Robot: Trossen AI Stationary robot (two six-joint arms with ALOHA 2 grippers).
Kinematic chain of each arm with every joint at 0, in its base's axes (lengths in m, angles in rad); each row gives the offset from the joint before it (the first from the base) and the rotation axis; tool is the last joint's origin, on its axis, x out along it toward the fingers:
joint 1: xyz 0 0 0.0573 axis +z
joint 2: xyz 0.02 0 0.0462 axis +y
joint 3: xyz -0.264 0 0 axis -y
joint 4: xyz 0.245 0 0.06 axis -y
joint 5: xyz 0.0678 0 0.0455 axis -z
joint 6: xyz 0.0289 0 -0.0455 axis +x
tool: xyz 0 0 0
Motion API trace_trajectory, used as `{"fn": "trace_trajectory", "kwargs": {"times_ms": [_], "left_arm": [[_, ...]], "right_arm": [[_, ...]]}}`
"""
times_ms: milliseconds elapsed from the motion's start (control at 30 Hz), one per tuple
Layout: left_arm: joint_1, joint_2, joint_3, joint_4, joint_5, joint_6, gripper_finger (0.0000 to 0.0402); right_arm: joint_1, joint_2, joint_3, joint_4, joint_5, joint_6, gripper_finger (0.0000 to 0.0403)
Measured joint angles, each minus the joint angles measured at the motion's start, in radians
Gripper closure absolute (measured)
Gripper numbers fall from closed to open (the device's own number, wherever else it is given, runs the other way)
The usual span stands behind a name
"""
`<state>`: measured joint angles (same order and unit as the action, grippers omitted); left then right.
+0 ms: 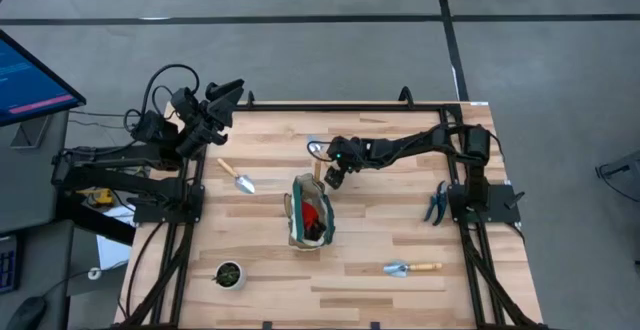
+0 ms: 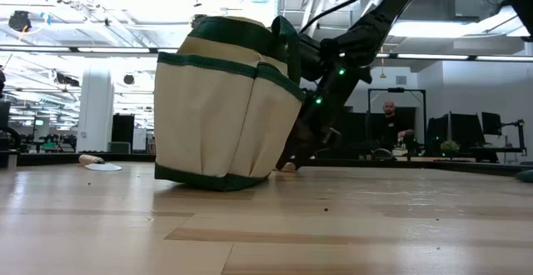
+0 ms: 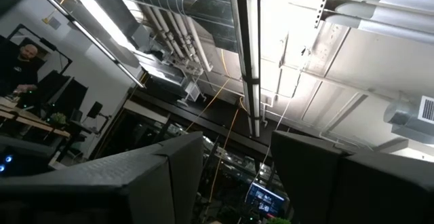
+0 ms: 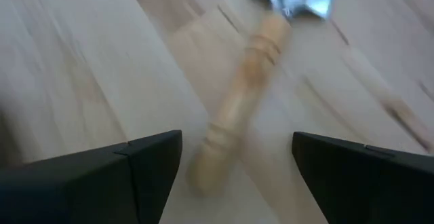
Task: Pick & Place Garden tools in Gardening bag
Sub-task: Put the brown trowel into the green gardening bag
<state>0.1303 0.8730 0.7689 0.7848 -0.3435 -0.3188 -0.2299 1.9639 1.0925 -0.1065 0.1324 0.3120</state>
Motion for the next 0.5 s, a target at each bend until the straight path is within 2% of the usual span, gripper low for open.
{"fn": "trace_trajectory", "kwargs": {"times_ms": [167, 267, 333, 500], "left_arm": [[0.0, 0.0, 0.0, 0.0, 0.0, 0.0, 0.0238], [0.0, 0.0, 0.0, 0.0, 0.0, 0.0, 0.0238], [0.0, 0.0, 0.0, 0.0, 0.0, 0.0, 0.0238], [0.0, 0.0, 0.0, 0.0, 0.0, 0.0, 0.0238]], "right_arm": [[0.013, 0.038, 0.009, 0.016, 0.019, 0.014, 0.0134], [0.013, 0.036, 0.011, -0.011, 0.039, 0.044, 0.016], [0.012, 0.029, 0.01, -0.033, 0.043, 0.049, 0.02], [0.004, 0.023, 0.009, -0.092, 0.006, 0.042, 0.0336]]}}
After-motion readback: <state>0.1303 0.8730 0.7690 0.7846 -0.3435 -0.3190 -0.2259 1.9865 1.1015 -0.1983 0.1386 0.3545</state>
